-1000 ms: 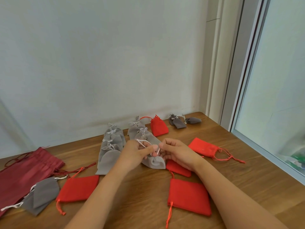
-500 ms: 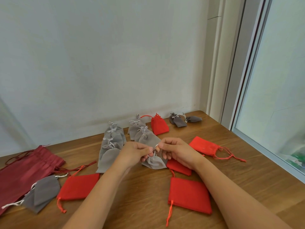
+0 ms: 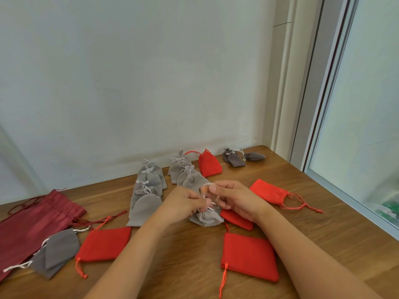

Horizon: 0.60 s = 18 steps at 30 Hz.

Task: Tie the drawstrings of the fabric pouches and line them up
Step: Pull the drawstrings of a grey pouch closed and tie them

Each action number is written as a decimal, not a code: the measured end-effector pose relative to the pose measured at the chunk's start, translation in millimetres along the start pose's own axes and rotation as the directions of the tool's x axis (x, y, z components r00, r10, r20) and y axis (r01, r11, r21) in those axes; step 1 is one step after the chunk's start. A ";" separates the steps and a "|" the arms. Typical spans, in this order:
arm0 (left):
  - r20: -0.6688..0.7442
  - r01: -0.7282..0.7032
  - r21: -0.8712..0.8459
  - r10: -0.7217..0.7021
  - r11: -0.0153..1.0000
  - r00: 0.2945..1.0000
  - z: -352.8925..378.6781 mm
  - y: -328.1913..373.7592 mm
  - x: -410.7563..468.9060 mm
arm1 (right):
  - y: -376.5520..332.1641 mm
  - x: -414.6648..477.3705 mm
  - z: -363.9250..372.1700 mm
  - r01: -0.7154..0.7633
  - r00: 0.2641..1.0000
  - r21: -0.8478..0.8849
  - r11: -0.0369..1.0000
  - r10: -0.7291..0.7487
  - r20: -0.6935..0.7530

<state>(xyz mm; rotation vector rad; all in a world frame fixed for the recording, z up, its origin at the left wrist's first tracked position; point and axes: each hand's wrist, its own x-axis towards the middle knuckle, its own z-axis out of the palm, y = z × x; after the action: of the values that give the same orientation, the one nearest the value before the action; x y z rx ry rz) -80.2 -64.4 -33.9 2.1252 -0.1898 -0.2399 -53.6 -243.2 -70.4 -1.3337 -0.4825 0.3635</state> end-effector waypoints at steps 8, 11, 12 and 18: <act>-0.173 0.022 -0.321 -0.082 0.947 0.982 1.4 0.3 1.1 | 4.6 2.7 1.3 0.013 0.991 -0.165 0.986 -0.035 -0.131; -0.185 0.025 -0.341 -0.094 0.940 0.978 2.0 -1.2 1.5 | 5.9 4.0 1.8 0.033 0.971 -0.234 0.972 -0.087 -0.224; -0.186 0.029 -0.347 -0.099 0.937 0.978 2.2 -2.4 2.2 | 6.3 4.2 1.0 0.033 0.964 -0.252 0.967 -0.097 -0.246; -0.078 0.166 -0.504 -0.236 0.847 0.968 3.6 -6.6 3.5 | 4.0 2.0 -2.3 -0.035 0.974 -0.313 0.949 -0.038 -0.225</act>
<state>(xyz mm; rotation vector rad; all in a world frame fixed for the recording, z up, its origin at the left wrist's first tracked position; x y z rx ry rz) -77.4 -64.6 -41.7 1.6355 0.1682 -0.2343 -50.6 -243.3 -74.4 -1.6643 -0.3570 0.1297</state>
